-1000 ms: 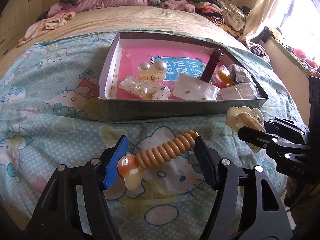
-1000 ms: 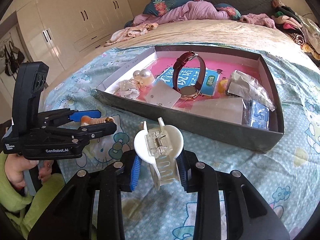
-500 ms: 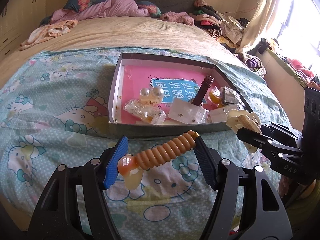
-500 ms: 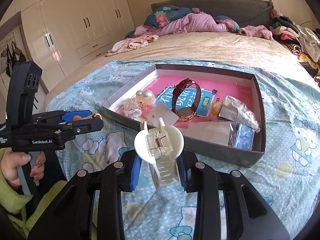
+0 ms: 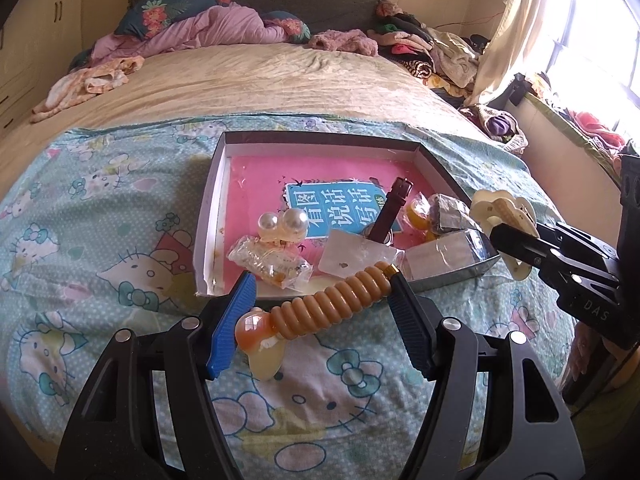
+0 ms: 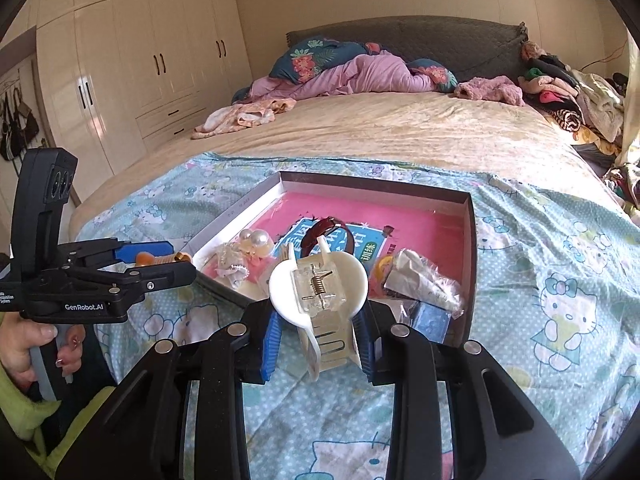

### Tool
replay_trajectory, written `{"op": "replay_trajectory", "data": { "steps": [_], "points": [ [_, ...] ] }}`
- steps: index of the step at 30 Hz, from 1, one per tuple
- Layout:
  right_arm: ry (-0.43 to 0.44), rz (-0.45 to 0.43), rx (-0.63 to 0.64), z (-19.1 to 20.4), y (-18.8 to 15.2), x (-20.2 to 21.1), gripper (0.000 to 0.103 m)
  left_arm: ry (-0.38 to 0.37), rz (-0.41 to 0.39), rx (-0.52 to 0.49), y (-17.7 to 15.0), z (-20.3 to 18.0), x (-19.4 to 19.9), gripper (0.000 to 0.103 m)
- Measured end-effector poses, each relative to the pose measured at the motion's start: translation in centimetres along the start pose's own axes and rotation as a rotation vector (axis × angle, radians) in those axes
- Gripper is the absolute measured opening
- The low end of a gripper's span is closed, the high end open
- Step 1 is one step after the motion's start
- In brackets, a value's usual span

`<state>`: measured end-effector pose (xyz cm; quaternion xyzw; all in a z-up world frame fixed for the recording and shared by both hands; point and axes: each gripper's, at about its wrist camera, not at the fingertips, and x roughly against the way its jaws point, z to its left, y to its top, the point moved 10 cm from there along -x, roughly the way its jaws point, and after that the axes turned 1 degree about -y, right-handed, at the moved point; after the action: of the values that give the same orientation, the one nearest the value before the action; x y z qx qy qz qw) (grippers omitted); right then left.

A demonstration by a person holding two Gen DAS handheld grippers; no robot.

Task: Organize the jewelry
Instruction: 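Carry the hair tie and claw clip over the box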

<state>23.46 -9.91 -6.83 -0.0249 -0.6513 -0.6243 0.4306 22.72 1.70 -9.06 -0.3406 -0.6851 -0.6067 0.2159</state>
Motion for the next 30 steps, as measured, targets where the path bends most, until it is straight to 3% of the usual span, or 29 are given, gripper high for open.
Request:
{"op": "replay_trajectory", "data": {
  "steps": [17,30],
  "points": [
    [-0.075,-0.044,-0.024,-3.4,2.9,-0.5,0.030,-0.006,0.013,-0.028,2.4,-0.9,-2.7,0.059],
    [-0.102,-0.023,-0.058,-5.0,3.4,-2.4,0.030,-0.004,0.051,-0.016,2.7,-0.4,-5.4,0.059]
  ]
}}
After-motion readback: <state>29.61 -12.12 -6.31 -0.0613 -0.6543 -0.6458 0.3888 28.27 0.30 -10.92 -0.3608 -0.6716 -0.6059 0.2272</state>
